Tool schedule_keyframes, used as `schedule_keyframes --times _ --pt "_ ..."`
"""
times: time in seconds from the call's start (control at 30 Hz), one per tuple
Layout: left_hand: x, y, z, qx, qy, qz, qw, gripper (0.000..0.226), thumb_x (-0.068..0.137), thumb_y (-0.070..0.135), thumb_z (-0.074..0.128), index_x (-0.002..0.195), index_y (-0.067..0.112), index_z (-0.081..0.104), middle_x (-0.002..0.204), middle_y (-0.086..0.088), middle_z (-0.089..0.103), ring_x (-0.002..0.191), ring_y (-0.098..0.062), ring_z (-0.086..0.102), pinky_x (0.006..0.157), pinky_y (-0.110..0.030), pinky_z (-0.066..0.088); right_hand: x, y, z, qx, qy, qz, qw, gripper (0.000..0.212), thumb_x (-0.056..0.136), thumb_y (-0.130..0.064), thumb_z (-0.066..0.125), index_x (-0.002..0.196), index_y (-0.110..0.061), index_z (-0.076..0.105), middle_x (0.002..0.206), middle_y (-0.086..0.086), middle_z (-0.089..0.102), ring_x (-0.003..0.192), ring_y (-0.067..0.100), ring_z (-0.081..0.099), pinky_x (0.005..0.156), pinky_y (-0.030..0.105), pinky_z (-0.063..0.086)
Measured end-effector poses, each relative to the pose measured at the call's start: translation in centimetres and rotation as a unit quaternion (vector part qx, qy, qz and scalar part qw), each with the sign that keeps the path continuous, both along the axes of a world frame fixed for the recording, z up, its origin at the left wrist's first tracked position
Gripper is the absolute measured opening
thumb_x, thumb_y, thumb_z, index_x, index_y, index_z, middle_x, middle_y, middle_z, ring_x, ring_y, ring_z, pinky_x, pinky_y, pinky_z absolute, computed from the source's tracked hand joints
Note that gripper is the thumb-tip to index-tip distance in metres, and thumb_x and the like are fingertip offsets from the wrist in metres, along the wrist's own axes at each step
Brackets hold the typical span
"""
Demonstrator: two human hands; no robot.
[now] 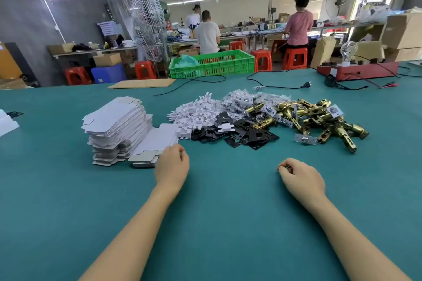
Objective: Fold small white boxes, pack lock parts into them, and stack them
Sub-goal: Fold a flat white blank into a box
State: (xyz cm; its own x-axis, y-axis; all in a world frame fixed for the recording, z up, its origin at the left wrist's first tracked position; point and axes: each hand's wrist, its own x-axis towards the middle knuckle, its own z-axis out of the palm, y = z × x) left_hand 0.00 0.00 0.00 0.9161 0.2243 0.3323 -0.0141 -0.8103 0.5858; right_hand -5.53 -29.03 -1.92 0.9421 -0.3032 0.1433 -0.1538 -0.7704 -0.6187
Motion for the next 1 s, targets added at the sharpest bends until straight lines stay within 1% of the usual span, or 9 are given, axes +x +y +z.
schedule_keyframes --times 0.1,0.17,0.23,0.37,0.5,0.67,0.8,0.9,1.0 --pt "2.3 1.4 1.2 0.196 -0.001 0.075 0.978 0.036 0.099 0.025 0.046 0.129 0.007 0.053 0.132 -0.016 0.049 0.118 -0.034 0.044 0.089 -0.042 0.037 0.0 -0.1 0.0 -0.006 0.005 -0.014 1.0 0.018 0.091 -0.025 0.044 0.086 -0.029 0.061 0.077 -0.015 0.06 0.08 0.014 0.056 0.056 0.026 0.034" --pt "3.6 2.4 2.1 0.265 0.096 0.077 0.956 0.054 0.102 0.038 0.036 0.149 0.01 0.029 0.155 -0.017 0.025 0.141 -0.035 0.023 0.109 -0.051 0.025 0.2 -0.1 -0.1 -0.002 0.011 -0.015 1.0 0.018 0.091 -0.025 0.045 0.086 -0.029 0.061 0.078 -0.014 0.06 0.081 0.014 0.056 0.057 0.026 0.034" --pt "4.4 3.0 1.5 0.288 0.199 0.083 0.933 0.064 0.103 0.047 0.022 0.155 0.012 0.009 0.162 -0.016 0.007 0.149 -0.036 0.003 0.114 -0.062 0.006 0.2 -0.1 -0.1 0.001 0.012 -0.014 1.0 0.018 0.091 -0.025 0.045 0.086 -0.029 0.061 0.078 -0.014 0.061 0.081 0.014 0.056 0.056 0.025 0.034" --pt "4.6 3.6 0.3 0.3 0.25 0.102 0.915 0.059 0.103 0.047 0.02 0.147 0.009 0.032 0.15 -0.014 0.035 0.141 -0.032 0.029 0.112 -0.066 0.01 0.2 -0.2 -0.1 0.007 0.006 -0.014 1.0 0.017 0.091 -0.026 0.045 0.085 -0.03 0.061 0.076 -0.013 0.062 0.078 0.01 0.056 0.056 0.025 0.035" --pt "3.9 3.4 0.0 0.36 0.19 0.114 0.906 0.042 0.105 0.036 0.028 0.132 0.011 0.049 0.133 -0.01 0.055 0.123 -0.029 0.049 0.108 -0.047 0.028 0.1 -0.2 0.1 0.004 0.007 -0.012 1.0 0.017 0.091 -0.026 0.045 0.085 -0.03 0.061 0.076 -0.013 0.062 0.078 0.01 0.057 0.056 0.025 0.036" --pt "3.3 3.4 0.9 0.399 0.182 0.075 0.895 0.025 0.095 0.01 0.042 0.119 0.008 0.049 0.121 -0.008 0.062 0.111 -0.028 0.057 0.085 -0.033 0.038 -0.1 -0.1 0.3 0.0 0.01 -0.012 1.0 0.018 0.091 -0.026 0.045 0.087 -0.03 0.061 0.076 -0.015 0.061 0.079 0.011 0.056 0.056 0.024 0.034" --pt "2.8 3.2 3.8 0.298 0.138 0.083 0.941 0.024 0.093 -0.001 0.04 0.116 0.004 0.047 0.112 -0.014 0.063 0.096 -0.032 0.061 0.068 -0.031 0.037 -0.1 0.1 0.5 -0.002 0.016 -0.015 1.0 0.018 0.091 -0.026 0.044 0.087 -0.031 0.061 0.077 -0.016 0.06 0.079 0.01 0.056 0.054 0.023 0.033" --pt "1.8 1.7 6.5 0.146 0.003 0.132 0.98 0.022 0.091 -0.006 0.039 0.111 -0.002 0.048 0.095 -0.022 0.061 0.074 -0.033 0.047 0.06 -0.033 0.033 -0.2 0.2 0.5 -0.008 0.018 -0.018 1.0 0.018 0.091 -0.026 0.044 0.087 -0.03 0.061 0.077 -0.016 0.06 0.077 0.01 0.055 0.054 0.023 0.034" --pt "0.1 -1.5 7.1 -0.023 -0.119 0.09 0.989 0.014 0.095 -0.001 0.034 0.09 0.007 0.045 0.071 -0.01 0.046 0.063 -0.029 0.038 0.05 -0.033 0.02 -0.4 0.4 0.5 0.02 -0.013 -0.024 0.999 0.017 0.093 -0.025 0.045 0.086 -0.029 0.061 0.077 -0.016 0.06 0.076 0.009 0.055 0.056 0.025 0.039"
